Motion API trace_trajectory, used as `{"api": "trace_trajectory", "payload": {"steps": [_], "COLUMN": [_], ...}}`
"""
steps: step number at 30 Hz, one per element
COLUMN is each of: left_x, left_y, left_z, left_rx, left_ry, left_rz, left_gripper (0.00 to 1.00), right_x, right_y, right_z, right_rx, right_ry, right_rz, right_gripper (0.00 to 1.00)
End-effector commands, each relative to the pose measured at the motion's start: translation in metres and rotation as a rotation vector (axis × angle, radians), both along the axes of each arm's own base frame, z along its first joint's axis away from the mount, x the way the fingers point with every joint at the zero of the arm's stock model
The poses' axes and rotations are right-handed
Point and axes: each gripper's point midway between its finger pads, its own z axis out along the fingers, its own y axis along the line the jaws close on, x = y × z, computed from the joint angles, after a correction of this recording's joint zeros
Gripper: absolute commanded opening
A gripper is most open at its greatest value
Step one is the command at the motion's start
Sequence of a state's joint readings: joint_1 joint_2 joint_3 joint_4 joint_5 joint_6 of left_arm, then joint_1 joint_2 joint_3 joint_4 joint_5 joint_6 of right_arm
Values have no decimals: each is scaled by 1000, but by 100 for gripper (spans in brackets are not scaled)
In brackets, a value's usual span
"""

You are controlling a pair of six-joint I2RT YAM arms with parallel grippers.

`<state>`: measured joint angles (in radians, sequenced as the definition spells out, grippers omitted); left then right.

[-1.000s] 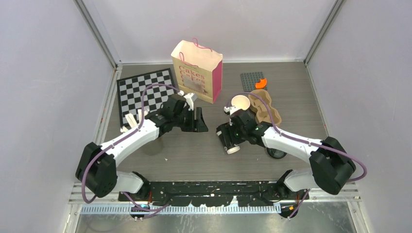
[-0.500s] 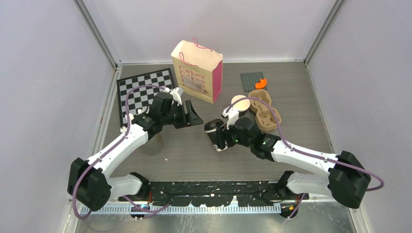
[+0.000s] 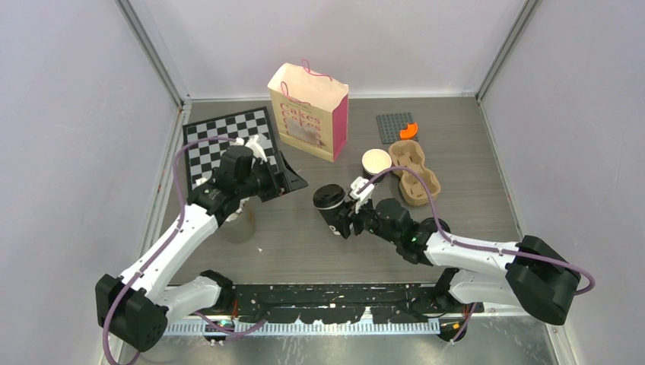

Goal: Pack the takeout coffee

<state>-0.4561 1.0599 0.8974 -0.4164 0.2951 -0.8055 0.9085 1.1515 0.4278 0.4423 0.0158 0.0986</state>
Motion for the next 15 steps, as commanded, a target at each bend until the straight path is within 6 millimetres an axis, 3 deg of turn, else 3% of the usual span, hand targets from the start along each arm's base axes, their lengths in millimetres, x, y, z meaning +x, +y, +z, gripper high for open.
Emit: {"api": "trace_trajectory", "payload": {"steps": [1, 9, 15], "left_x": [1, -3, -6], "left_y": [-3, -19, -27], "left_z": [19, 24, 36], "left_rx": [-75, -221, -276], "left_ry": [-12, 12, -55], "left_rz": [22, -6, -70], "left_gripper": [77, 78, 83], "right_x": [4, -8, -12], "right_y": [10, 4, 6], "right_z": [59, 83, 85], "right_rx": [157, 208, 206], "right_ry": [-220, -341, -350], "right_rz": [26, 45, 58], "right_gripper": [65, 65, 65]}}
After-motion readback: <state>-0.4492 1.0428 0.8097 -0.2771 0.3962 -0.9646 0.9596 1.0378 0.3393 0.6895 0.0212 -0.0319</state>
